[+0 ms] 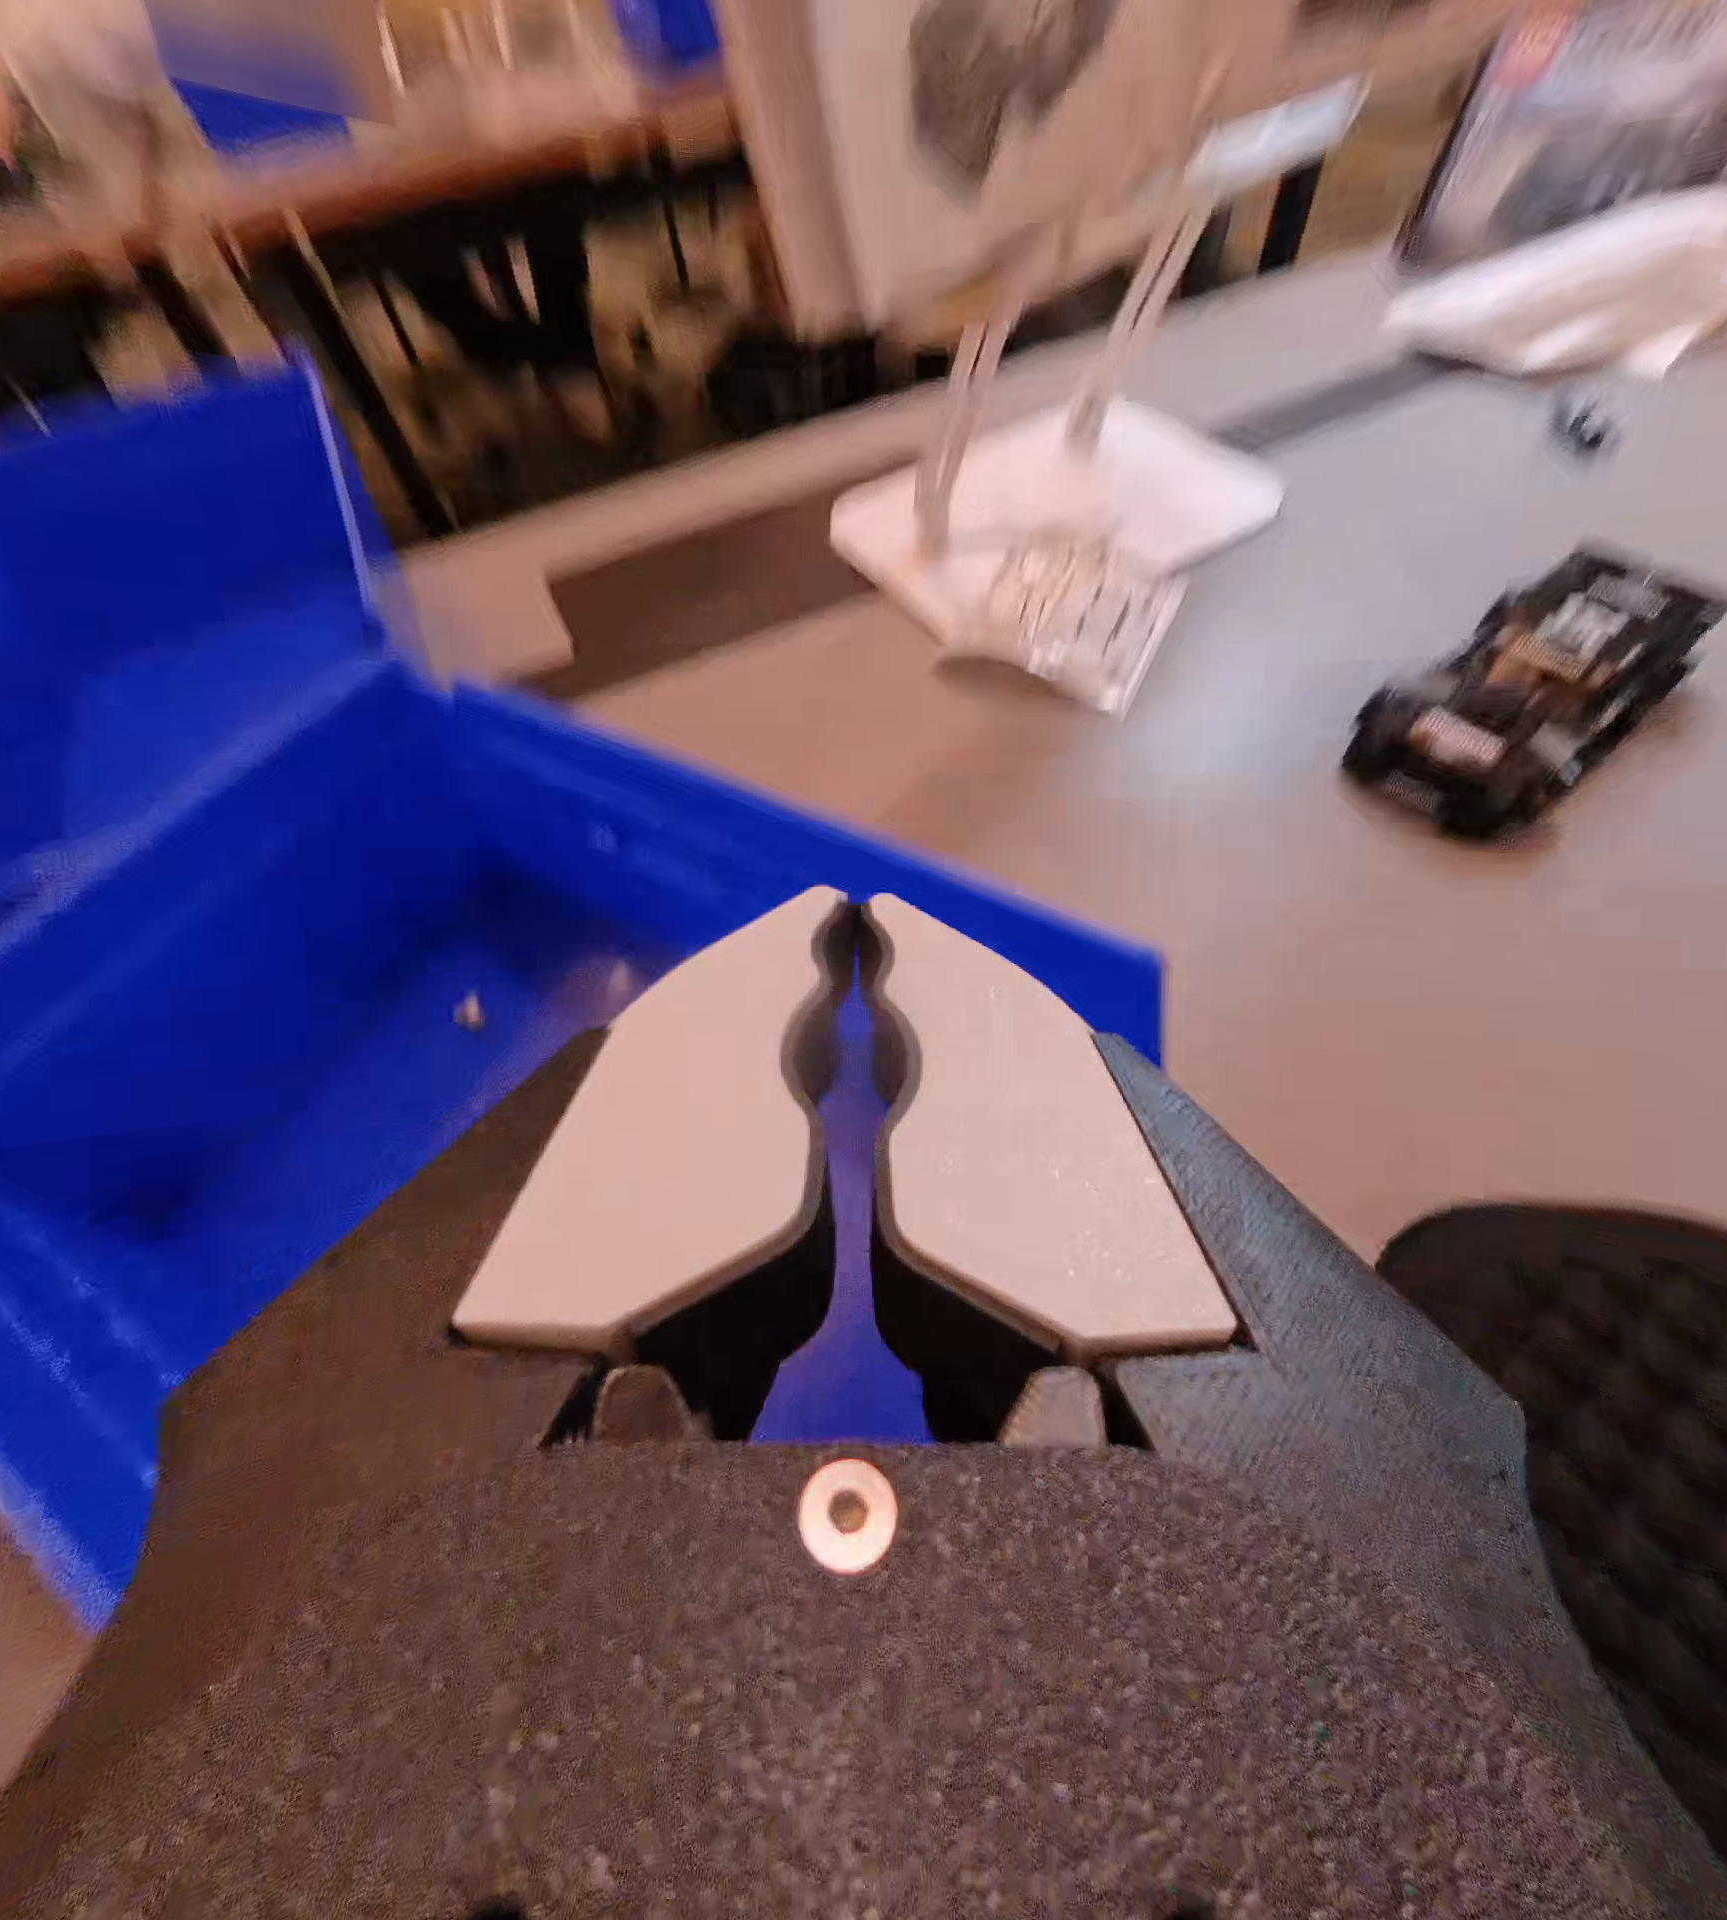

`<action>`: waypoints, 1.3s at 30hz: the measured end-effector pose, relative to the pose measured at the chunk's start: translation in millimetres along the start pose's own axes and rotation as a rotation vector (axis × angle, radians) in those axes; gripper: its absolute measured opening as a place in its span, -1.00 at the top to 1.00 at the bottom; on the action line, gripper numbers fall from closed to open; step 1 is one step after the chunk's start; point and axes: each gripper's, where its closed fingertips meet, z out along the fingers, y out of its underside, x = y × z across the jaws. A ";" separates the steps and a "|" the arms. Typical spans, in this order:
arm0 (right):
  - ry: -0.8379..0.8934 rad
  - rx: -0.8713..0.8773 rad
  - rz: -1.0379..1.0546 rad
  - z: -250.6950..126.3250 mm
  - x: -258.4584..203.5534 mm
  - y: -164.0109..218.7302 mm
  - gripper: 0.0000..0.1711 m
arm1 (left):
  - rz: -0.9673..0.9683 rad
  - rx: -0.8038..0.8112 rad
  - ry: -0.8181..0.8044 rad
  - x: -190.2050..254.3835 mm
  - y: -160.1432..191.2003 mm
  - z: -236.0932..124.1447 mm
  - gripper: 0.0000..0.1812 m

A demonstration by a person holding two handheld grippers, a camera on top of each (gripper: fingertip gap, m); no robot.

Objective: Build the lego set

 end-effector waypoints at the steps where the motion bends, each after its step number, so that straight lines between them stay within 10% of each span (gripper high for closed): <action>1: 0.002 -0.002 0.004 0.8 0.7 1.5 0.82 | -0.013 -0.095 0.024 -8.4 16.9 6.0 0.99; 13: 0.036 -0.075 -0.056 7.5 -1.6 5.8 0.83 | 0.138 -0.726 0.483 29.8 132.8 59.5 0.73; 30: 0.066 -0.055 -0.032 -5.8 5.2 14.0 0.83 | 0.164 -0.628 0.358 11.2 102.6 40.1 0.99; 39: 0.056 -0.022 -0.029 -7.5 3.9 15.1 0.83 | 0.170 -0.657 0.322 13.6 111.7 44.8 0.81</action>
